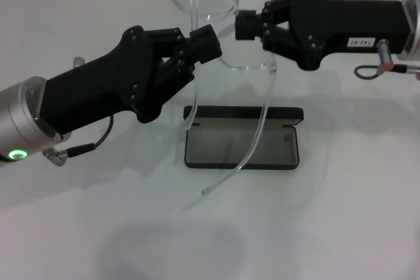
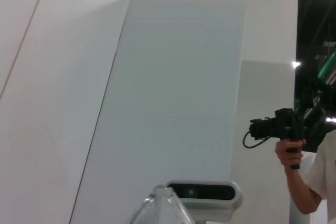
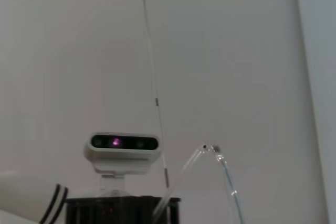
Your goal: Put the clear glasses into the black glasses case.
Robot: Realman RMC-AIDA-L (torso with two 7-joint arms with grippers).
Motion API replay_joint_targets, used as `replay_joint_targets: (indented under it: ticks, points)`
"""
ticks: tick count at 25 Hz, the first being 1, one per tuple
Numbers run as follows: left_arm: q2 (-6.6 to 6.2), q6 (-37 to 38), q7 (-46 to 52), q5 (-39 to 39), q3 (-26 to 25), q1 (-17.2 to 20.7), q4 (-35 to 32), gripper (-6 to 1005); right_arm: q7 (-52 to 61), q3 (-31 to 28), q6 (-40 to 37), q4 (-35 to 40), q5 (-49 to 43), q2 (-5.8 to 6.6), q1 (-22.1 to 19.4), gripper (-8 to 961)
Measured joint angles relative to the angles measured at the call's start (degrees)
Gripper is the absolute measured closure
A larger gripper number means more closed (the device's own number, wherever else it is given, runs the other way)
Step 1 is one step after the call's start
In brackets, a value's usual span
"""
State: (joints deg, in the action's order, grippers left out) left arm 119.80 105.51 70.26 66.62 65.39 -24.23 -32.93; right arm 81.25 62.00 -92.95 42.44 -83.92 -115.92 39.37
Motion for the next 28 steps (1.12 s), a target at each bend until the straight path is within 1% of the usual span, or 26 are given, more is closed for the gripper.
replay_joint_targets:
  ticks: [5,11,19,24,28]
  points:
    - [0.05,0.0,-1.7,-1.2,0.0,0.1,1.9,939,-0.2,2.9,-0.3,0.0,0.6,-0.07,0.2,913]
    - [0.02,0.1,-2.3,-2.1,0.1,0.2,2.2,939,-1.1,5.9,0.1,-0.1,1.6,-0.09,0.3,913]
    - [0.06,0.2,-2.4,-2.2,0.0,0.5,2.8,939,-2.1,6.1,0.1,-0.6,2.6,-0.18,-0.3,913]
    - [0.08,0.3,-2.6,-2.2,0.1,0.9,2.8,939,-3.4,5.8,-0.4,-2.1,4.6,0.1,-0.9,913]
    - [0.09,0.5,-2.6,-2.2,0.3,1.0,2.8,939,-4.2,5.8,-0.4,-2.2,4.7,-0.01,-1.1,913]
